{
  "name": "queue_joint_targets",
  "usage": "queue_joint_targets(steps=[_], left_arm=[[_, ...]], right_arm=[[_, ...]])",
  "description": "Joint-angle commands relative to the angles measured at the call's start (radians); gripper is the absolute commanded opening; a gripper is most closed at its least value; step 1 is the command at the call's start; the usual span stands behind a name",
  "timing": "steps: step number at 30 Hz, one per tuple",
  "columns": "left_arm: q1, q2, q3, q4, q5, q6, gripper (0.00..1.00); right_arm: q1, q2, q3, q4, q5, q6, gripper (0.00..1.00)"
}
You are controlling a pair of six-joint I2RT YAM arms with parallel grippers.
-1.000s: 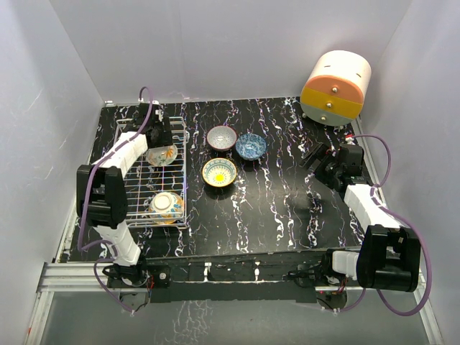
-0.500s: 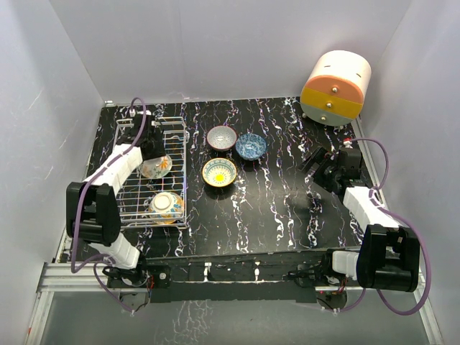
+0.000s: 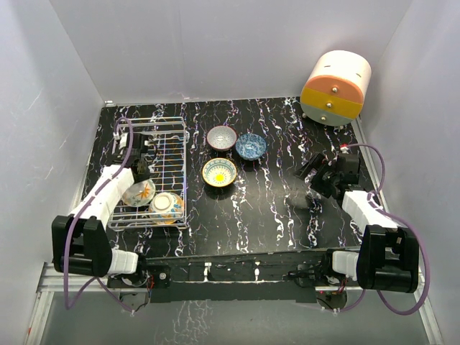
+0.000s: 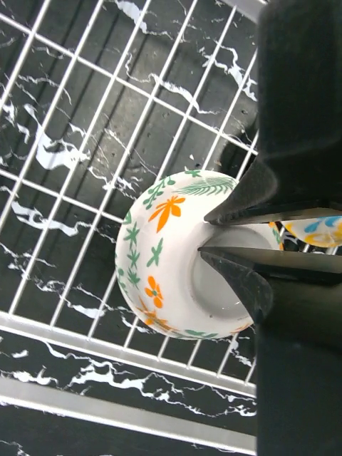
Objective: Load the bowls into the dish rack
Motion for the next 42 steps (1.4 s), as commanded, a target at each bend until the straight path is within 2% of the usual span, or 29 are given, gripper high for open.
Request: queue_joint_targets(steps=[1,7,11,18,23,36,42], left_arm=[[0.029,-0.054,-0.074,-0.119,-0.02,-0.066,0.16],[0.09,-0.131,-0.159,-0.116,0.045,-0.099,0.16],[0.091,-0.219,-0.148,-0.134,0.066,-0.108,0.16],[0.091,-0.318,-0.05,-0.158,0.116,-0.117,0.38],[0.091,-0.289,-0.035,-0.132,0.121,-0.114,0.44],[0.091,-0.126,-0.029,0.14,0.083,-0.141,0.46],[0.091,-0.015,-0.007,0.16,-0.01,-0.121,0.46]], right_arm=[[-0.006,-0.046,-0.022,0.063,-0.029,-0.007,0.95],[-0.006,-0.065,-0.046,0.061,-0.04,-0.011,0.95],[-0.006,-0.075,-0.041,0.048,-0.04,-0.016,0.95],[-0.007,-0.079,-0.031,0.04,-0.038,-0.015,0.95],[-0.007,-0.075,-0.02,0.03,-0.035,-0.021,0.95],[-0.007,-0.075,-0.028,0.017,-0.02,-0.039,0.95],[-0.007,-0.068,-0.03,0.02,-0.017,-0.042,0.95]])
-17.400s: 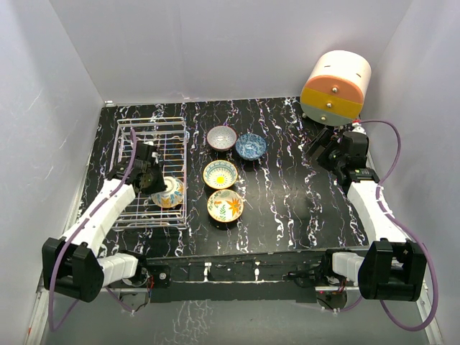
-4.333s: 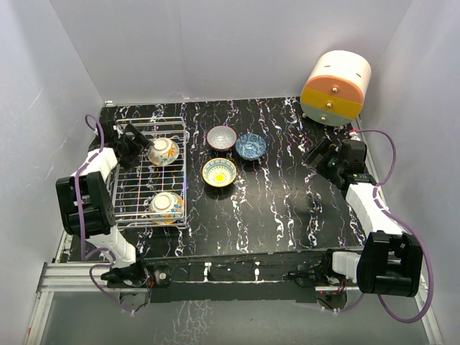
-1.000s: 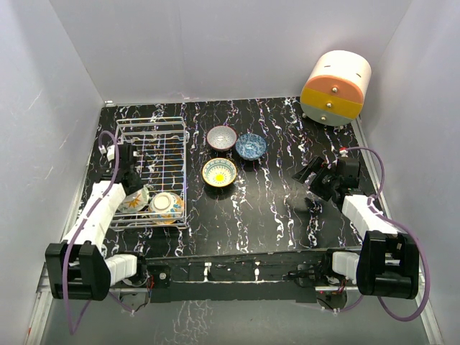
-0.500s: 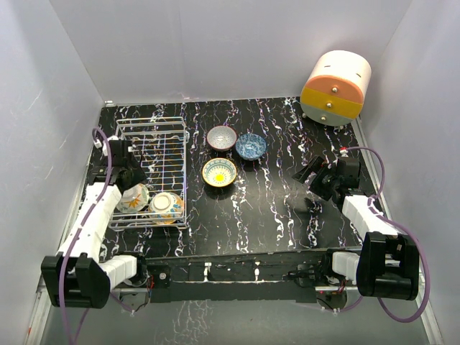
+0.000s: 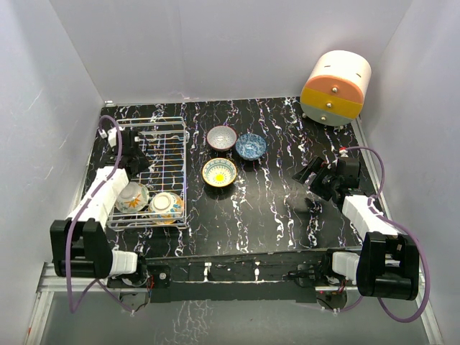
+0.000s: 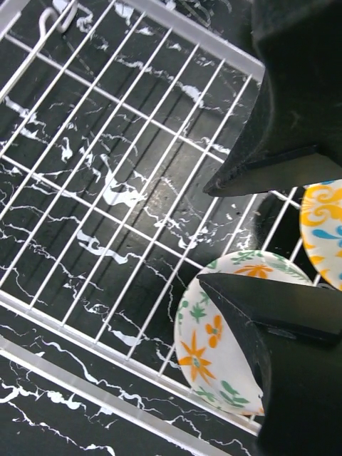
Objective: Load the bowls into the dish rack
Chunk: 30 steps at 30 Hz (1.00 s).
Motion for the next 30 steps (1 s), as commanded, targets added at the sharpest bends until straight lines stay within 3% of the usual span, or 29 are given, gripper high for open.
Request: queue_joint_targets(steps=[1,14,30], left_arm=[[0.008,0.063,0.026,0.037,-0.084,0.007,0.46],[0.013,0.179,0.001,0.006,-0.165,-0.06,0.46],[0.013,0.018,-0.126,-0.07,-0.114,-0.124,0.46]], right_arm=[[-0.007,-0.012,0.018,0.029,0.014,-0.019,0.95],[-0.007,-0.015,0.006,0.028,0.016,-0.029,0.95],[-0.007,-0.032,-0.013,0.029,0.011,-0.029,0.95]])
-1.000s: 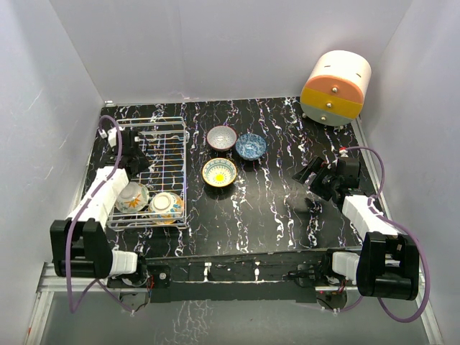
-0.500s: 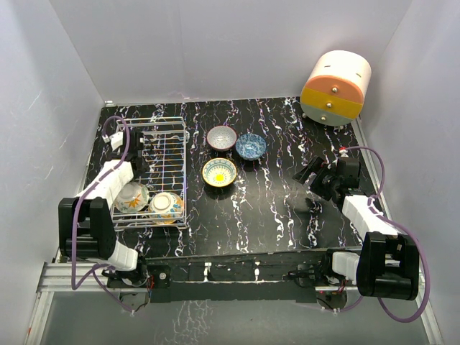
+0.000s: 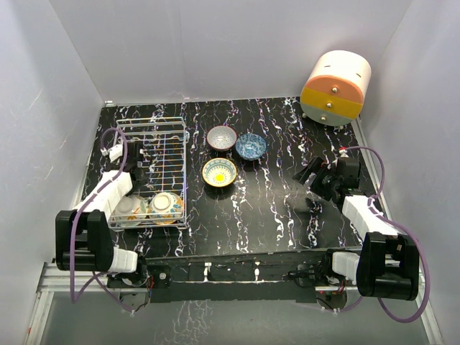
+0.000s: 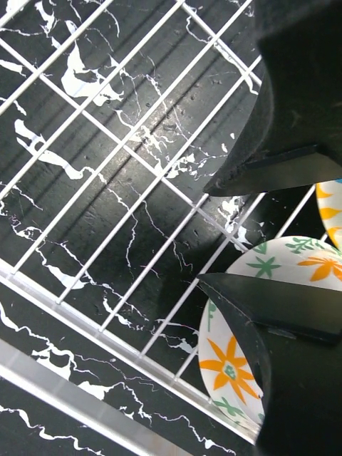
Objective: Load the bowls into the dish rack
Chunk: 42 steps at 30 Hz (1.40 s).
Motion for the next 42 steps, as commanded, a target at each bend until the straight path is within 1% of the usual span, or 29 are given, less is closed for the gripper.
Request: queue_joint_targets(steps=[1,5,9,12,14,18,19,21,22,23,24,25,27,30,31,33,37,42], left_arm=[[0.007,-0.08,-0.015,-0.044,0.009,-0.017,0.47],[0.006,-0.098,0.005,-0.025,0.013,-0.007,0.52],[0.006,-0.133,0.06,0.02,0.028,0.018,0.59],[0.004,-0.165,0.116,0.063,0.074,0.079,0.65],[-0.019,-0.173,0.153,0.078,0.109,0.129,0.66],[-0.163,-0.192,0.209,0.109,0.082,0.231,0.66],[-0.196,-0.196,0.216,0.13,0.09,0.257,0.66],[-0.27,-0.197,0.219,0.172,0.15,0.313,0.66],[-0.307,-0.194,0.216,0.199,0.191,0.343,0.69],[-0.353,-0.189,0.209,0.224,0.231,0.369,0.75],[-0.399,-0.181,0.198,0.246,0.231,0.386,0.77],[-0.449,-0.173,0.188,0.27,0.234,0.408,0.77],[-0.54,-0.146,0.174,0.307,0.205,0.453,0.73],[-0.651,-0.07,0.178,0.339,0.192,0.528,0.73],[-0.672,-0.038,0.186,0.344,0.209,0.55,0.75],[-0.71,0.035,0.205,0.355,0.238,0.6,0.81],[-0.759,0.184,0.268,0.351,0.257,0.663,0.82],[-0.767,0.31,0.307,0.374,0.279,0.698,0.82]], right_arm=[[-0.007,-0.031,-0.011,0.03,0.004,-0.011,0.95],[-0.007,-0.029,-0.003,0.028,0.002,-0.011,0.95],[-0.006,-0.025,0.007,0.023,0.002,-0.011,0.95],[-0.007,-0.022,0.016,0.019,0.004,-0.011,0.95],[-0.007,-0.018,0.019,0.018,0.01,-0.009,0.95],[-0.007,-0.007,0.026,0.018,0.016,0.007,0.95],[-0.007,-0.003,0.028,0.019,0.013,0.012,0.95],[-0.007,0.004,0.033,0.022,0.006,0.022,0.95],[-0.006,0.008,0.037,0.022,0.003,0.025,0.95],[-0.005,0.01,0.041,0.021,0.002,0.026,0.95],[-0.007,0.013,0.044,0.02,0.004,0.027,0.95],[-0.006,0.014,0.049,0.019,0.007,0.027,0.95],[-0.007,0.014,0.053,0.016,0.012,0.028,0.95],[-0.007,0.012,0.058,0.01,0.017,0.028,0.94],[-0.007,0.011,0.058,0.01,0.018,0.028,0.94],[-0.006,0.012,0.058,0.008,0.023,0.026,0.95],[-0.007,0.018,0.06,0.008,0.027,0.025,0.95],[-0.007,0.025,0.058,0.008,0.028,0.023,0.95]])
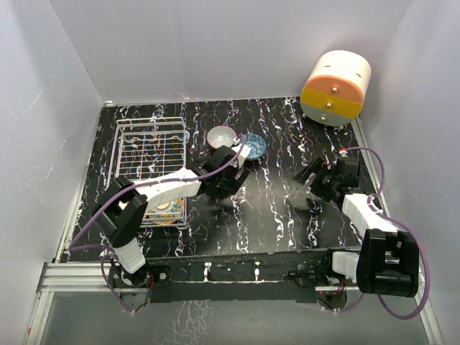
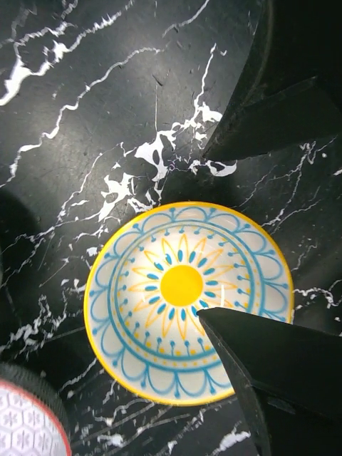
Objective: Load the bowls into the dish rack
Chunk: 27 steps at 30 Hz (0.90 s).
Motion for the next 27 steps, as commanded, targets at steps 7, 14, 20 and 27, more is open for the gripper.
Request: queue_joint_targets(steps=[7,14,20,27], left_arm=[[-0.002,0.132,0.057,0.095,0.004,0.088,0.82],[-0.002,0.212,0.066,0.127,-0.022,0.091,0.71],[-0.002,0.212,0.028,0.173,-0.048,0.087,0.45],[-0.003,0.227,-0.004,0.17,-0.053,0.06,0.08]], right_arm=[[-0.006,0.026,0.054,0.033,0.012,-0.008,0.95],[-0.008,0.035,0.052,0.039,0.011,-0.011,0.95],[-0.008,0.041,0.05,0.043,0.011,-0.012,0.95],[-0.01,0.04,0.05,0.044,0.011,-0.011,0.95]])
